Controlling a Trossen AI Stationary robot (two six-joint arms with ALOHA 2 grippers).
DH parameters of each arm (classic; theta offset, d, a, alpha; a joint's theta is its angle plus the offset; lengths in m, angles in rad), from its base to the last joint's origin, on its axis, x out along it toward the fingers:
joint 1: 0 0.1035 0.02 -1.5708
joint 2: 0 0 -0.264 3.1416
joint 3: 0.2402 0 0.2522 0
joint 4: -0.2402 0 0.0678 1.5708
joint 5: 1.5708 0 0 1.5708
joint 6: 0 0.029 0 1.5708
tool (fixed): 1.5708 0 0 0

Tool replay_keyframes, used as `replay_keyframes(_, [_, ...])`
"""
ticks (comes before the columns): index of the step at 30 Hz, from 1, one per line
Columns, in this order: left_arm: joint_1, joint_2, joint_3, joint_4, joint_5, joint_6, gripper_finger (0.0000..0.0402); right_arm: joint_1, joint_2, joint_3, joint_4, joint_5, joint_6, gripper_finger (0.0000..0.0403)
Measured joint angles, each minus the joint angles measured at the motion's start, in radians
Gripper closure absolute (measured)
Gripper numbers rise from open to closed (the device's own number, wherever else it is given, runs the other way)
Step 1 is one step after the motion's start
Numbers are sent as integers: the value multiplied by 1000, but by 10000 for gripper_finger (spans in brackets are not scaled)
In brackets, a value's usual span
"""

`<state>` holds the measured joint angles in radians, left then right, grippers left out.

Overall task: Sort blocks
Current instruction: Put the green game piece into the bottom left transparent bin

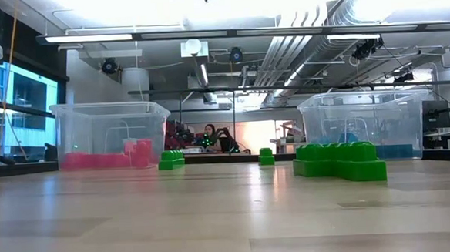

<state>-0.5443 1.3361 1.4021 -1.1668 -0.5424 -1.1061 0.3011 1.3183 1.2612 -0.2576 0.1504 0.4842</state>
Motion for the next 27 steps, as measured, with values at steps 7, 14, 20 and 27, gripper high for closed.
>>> replay_keyframes(7, [335,-62,-26,185,151,674,129,107,121,0,-486,-27,589,188])
replay_keyframes(14, [587,-137,-266,728,782,890,129,211,299,0,-727,-259,1087,188])
replay_keyframes(20, [603,-140,-457,1030,935,815,129,304,400,0,-689,-325,1455,188])
replay_keyframes(27, [623,-174,-494,1258,1088,749,129,365,502,0,-654,-335,1619,188])
